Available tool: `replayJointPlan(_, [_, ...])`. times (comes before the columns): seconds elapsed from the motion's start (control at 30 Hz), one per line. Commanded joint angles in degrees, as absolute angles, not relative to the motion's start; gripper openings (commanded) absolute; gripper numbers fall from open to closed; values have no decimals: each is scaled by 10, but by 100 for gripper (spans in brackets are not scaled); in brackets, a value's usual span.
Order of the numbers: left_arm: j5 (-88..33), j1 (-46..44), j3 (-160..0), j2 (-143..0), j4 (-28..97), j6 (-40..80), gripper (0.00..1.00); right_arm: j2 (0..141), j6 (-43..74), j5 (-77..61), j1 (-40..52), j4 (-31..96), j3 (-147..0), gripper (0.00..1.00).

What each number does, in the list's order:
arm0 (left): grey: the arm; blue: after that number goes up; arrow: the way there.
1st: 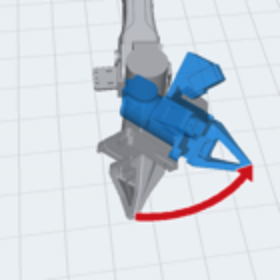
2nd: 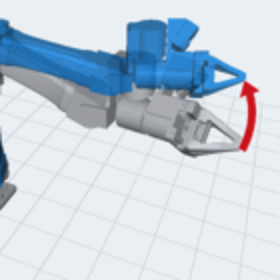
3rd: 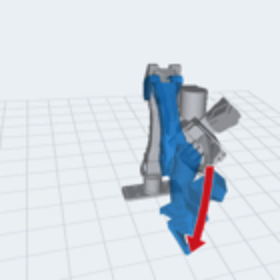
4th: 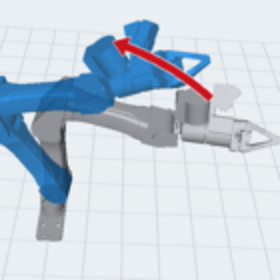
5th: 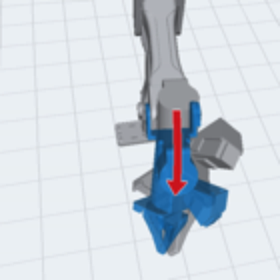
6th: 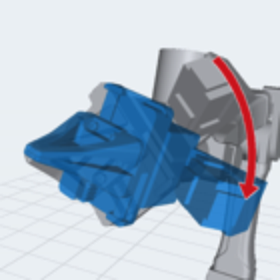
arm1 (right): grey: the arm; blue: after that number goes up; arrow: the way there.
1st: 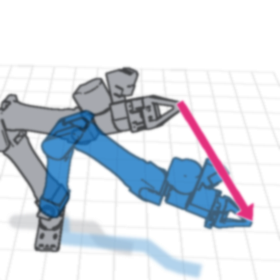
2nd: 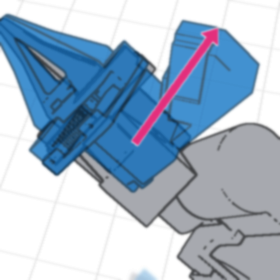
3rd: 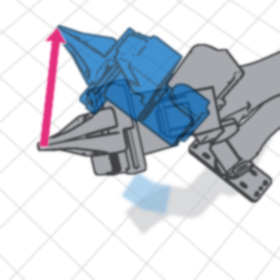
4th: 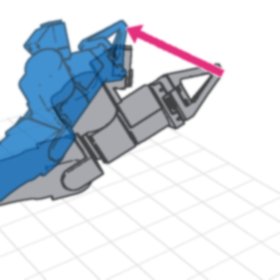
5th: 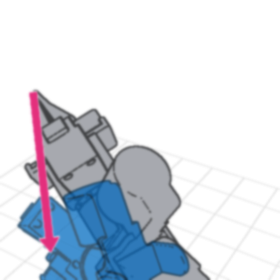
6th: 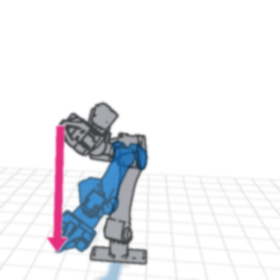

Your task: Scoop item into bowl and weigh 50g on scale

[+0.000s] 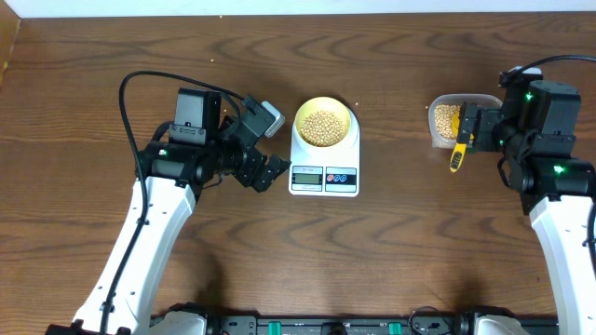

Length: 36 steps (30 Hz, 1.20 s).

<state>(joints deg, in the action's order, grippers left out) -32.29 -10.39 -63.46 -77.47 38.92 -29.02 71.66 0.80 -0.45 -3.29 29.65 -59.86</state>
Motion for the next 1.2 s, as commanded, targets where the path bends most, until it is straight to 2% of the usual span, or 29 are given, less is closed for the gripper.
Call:
replayJointPlan(0.0, [-329, -103, -640, -768, 389, -300, 90, 717, 1, -2, -29, 298, -599, 99])
replayJointPlan(1.17, [-328, -103, -619, -767, 379, -297, 90, 717, 1, -2, -29, 298, -599, 99])
